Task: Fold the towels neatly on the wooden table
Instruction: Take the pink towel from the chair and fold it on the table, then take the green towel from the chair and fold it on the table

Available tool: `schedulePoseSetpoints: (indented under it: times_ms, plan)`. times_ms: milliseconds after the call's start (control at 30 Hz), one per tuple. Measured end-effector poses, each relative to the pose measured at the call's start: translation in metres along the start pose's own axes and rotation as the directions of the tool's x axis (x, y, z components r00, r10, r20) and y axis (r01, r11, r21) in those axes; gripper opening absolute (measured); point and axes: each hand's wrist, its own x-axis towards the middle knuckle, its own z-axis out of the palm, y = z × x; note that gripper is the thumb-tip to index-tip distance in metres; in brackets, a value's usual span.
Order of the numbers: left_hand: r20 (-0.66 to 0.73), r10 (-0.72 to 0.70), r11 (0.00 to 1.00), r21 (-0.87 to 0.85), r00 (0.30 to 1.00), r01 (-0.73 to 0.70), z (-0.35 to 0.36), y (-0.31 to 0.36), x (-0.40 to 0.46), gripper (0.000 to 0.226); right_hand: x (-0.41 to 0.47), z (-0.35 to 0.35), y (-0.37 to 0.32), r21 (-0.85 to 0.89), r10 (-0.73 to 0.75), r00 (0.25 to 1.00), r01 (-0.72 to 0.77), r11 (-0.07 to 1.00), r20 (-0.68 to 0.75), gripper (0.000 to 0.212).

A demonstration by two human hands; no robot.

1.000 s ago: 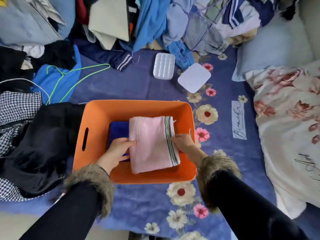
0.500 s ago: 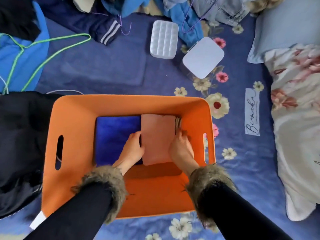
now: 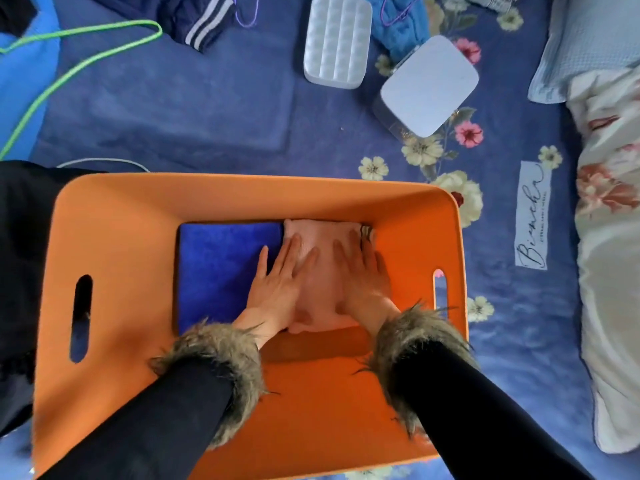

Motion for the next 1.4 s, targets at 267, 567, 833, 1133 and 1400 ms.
schedulePoseSetpoints:
  times_ms: [267, 567, 833, 1133, 1400]
  plan:
    - [0.049, -0.021, 0.989, -0.147, 0.999, 0.028, -0.036, -0.002, -0.051, 0.089, -0.053, -0.029, 0.000, 0.193, -0.063, 0.997, 0.055, 0.980, 0.036, 0.083]
    - [-0.384, -0.388, 0.796, -0.598, 0.838, 0.094, -0.072, 0.007, -0.213, 0.036, -0.195, -0.094, -0.039, 0.648, -0.099, 0.994, 0.102, 0.755, -0.042, 0.039]
    - [-0.382, -0.693, 0.589, -0.789, 0.612, 0.174, -0.066, 0.039, -0.399, 0.055, -0.309, -0.112, -0.084, 0.641, -0.342, 0.917, 0.390, 0.661, -0.206, 0.031]
    - [-0.208, -0.975, 0.218, -0.963, 0.080, 0.157, -0.033, 0.066, -0.574, 0.055, -0.406, -0.115, -0.206, 0.354, -0.720, 0.653, 0.747, 0.562, -0.234, 0.037]
    - [-0.113, -0.964, 0.033, -0.949, -0.242, 0.315, 0.048, 0.075, -0.717, 0.033, -0.512, -0.069, -0.340, 0.097, -0.954, 0.291, 0.954, 0.283, -0.077, 0.039]
